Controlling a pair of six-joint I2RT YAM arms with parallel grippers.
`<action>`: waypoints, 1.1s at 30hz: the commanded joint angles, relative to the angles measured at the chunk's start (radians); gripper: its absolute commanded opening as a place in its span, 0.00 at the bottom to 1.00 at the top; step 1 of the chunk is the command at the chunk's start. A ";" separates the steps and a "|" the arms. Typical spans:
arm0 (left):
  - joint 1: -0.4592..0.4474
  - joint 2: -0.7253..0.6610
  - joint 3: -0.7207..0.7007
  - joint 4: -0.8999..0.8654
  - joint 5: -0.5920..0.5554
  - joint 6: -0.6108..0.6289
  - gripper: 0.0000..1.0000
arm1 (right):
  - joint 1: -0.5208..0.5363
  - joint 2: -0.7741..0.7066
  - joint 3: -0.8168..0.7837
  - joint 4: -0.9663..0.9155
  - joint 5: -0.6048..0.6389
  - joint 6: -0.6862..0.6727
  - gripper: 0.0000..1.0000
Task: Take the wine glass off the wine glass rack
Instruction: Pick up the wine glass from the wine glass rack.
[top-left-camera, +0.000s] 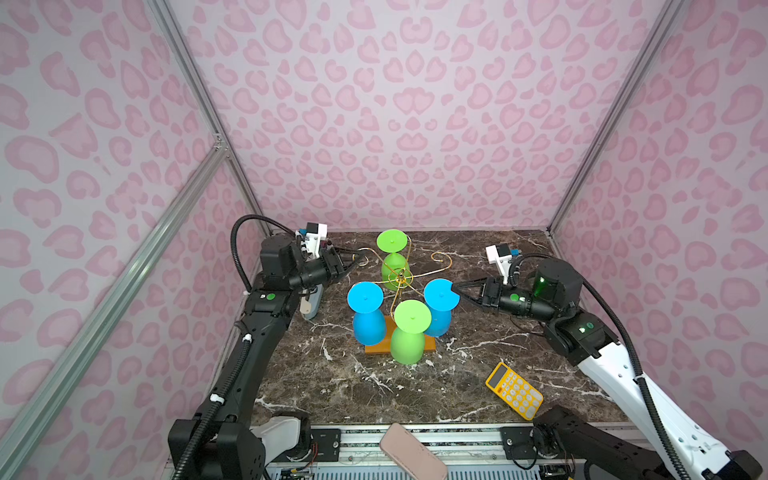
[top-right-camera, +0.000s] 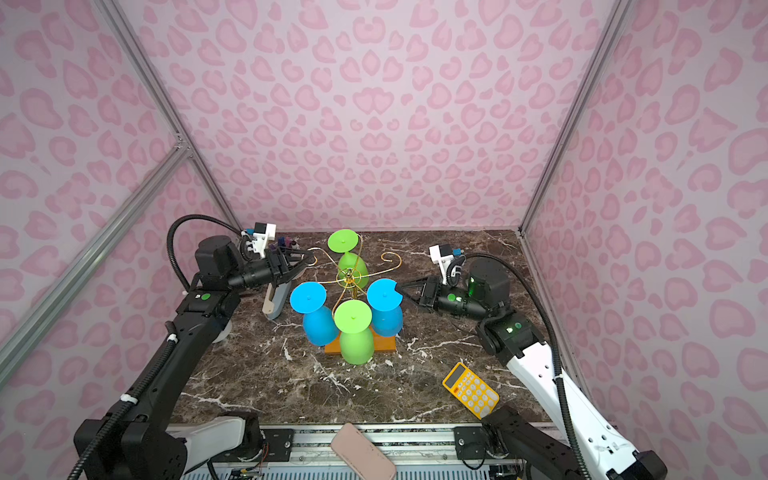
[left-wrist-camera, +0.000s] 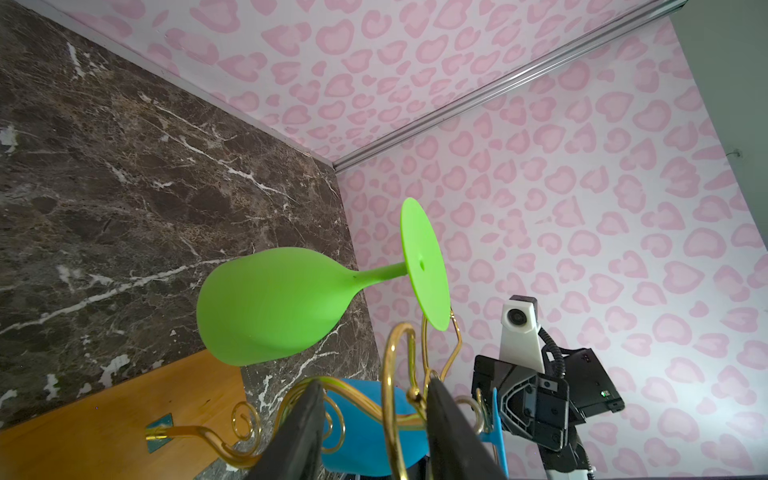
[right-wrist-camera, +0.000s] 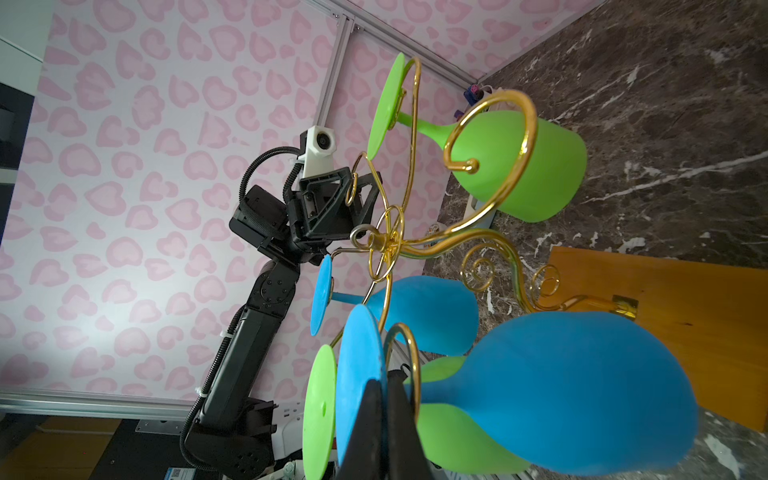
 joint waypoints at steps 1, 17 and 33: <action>0.000 0.006 0.010 0.044 0.014 -0.005 0.40 | 0.001 0.003 0.002 -0.023 0.031 -0.026 0.00; -0.003 0.013 0.024 0.042 0.010 -0.010 0.16 | 0.003 -0.002 0.022 -0.030 0.033 -0.019 0.00; -0.004 0.005 0.010 0.032 0.009 -0.001 0.13 | 0.027 0.014 0.008 0.071 0.031 0.063 0.00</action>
